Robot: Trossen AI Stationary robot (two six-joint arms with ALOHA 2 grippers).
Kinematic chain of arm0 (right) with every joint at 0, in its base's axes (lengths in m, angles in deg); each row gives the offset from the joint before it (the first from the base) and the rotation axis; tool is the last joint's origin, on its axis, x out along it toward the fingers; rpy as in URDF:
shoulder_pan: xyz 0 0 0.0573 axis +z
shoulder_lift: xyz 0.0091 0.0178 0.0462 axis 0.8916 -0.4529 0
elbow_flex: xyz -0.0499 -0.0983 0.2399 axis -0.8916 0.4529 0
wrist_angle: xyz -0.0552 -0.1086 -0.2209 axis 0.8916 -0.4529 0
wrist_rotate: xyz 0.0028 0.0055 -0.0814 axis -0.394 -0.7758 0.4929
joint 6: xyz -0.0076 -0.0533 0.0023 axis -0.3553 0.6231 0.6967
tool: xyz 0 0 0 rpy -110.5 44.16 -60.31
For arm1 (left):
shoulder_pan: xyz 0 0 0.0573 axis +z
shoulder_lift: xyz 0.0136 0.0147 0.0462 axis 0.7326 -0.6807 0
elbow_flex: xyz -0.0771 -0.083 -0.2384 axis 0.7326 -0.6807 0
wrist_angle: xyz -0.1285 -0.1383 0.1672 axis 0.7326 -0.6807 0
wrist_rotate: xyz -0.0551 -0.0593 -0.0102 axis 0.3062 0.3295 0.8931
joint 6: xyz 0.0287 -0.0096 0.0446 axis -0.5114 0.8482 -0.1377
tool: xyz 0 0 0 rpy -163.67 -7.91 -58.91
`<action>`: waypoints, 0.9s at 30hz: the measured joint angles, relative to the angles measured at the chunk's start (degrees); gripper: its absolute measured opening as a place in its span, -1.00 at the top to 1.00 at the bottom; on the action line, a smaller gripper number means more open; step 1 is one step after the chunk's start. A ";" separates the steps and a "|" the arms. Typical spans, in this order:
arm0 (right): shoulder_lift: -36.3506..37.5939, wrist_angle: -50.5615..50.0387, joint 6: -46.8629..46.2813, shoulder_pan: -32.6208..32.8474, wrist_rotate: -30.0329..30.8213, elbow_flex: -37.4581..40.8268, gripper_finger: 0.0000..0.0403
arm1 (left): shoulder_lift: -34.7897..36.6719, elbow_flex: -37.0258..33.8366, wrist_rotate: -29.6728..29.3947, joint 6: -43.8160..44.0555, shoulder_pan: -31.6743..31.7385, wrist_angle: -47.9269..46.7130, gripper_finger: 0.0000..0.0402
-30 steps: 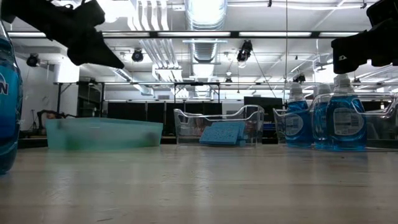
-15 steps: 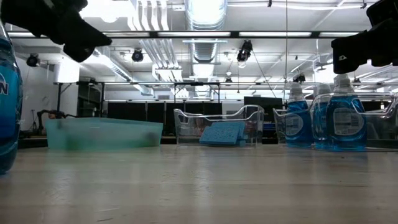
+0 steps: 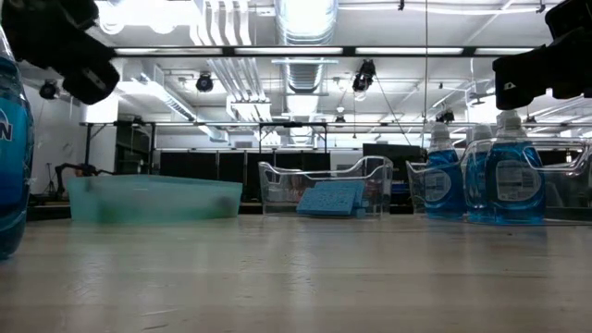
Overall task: Pick & Place Kitchen Sink Supplies
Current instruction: Put the blue dishwashing liquid bottle into the right transparent bin
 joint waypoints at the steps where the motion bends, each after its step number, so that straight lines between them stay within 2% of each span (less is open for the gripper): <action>1: 0.00 0.00 0.00 0.00 0.00 0.00 0.96 | 0.28 -0.18 0.60 1.24 -0.38 -0.22 1.00; 7: 0.00 0.00 0.02 0.00 0.00 0.00 0.96 | 0.57 -0.42 1.48 10.55 -3.62 -2.40 1.00; 14: 0.00 0.01 0.00 0.01 0.00 0.00 0.96 | -1.90 -0.30 -0.11 15.93 -8.40 12.12 0.99; 16: 0.00 0.00 0.00 0.00 0.00 0.00 0.96 | -3.21 0.09 -0.14 16.92 -9.11 13.49 0.94; 20: 0.00 0.00 0.00 0.02 0.00 0.00 0.96 | -6.88 0.99 -0.48 23.15 -10.57 13.42 0.74; 27: 0.00 0.00 0.00 0.02 0.00 0.00 0.96 | -17.30 5.29 -1.25 30.70 -12.81 13.00 0.23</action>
